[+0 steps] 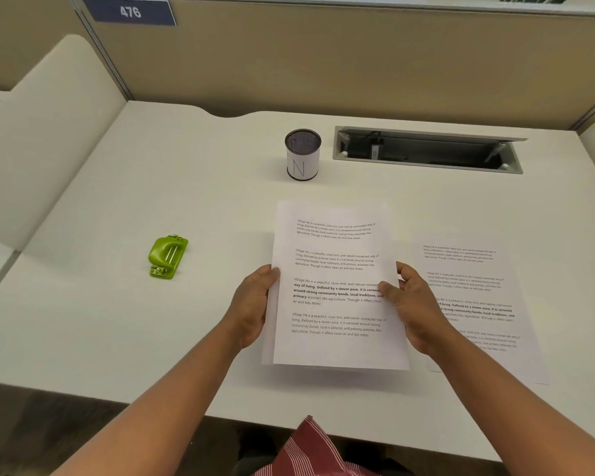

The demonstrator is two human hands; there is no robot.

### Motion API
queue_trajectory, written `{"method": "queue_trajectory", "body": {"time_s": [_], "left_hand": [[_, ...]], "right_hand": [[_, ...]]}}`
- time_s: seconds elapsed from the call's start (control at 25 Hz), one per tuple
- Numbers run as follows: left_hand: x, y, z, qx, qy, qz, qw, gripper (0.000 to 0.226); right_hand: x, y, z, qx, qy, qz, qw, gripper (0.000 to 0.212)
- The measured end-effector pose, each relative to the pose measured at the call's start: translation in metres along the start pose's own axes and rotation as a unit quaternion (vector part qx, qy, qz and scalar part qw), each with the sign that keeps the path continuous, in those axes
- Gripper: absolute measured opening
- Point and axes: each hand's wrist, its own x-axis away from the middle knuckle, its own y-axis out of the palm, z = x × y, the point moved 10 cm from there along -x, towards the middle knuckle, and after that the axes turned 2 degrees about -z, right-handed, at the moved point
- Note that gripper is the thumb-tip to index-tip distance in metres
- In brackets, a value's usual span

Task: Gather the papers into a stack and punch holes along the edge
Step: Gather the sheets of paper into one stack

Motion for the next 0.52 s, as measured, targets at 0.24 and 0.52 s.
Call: {"method": "queue_trajectory", "body": {"time_s": [0.24, 0.52], "left_hand": [[0.002, 0.004, 0.003, -0.052, 0.005, 0.001, 0.999, 0.027], [0.002, 0.003, 0.004, -0.066, 0.006, -0.001, 0.998, 0.026]], "right_hand": [[0.001, 0.005, -0.004, -0.011, -0.012, -0.022, 1.0, 0.037], [0.001, 0.008, -0.001, -0.033, -0.006, -0.034, 0.999, 0.037]]}}
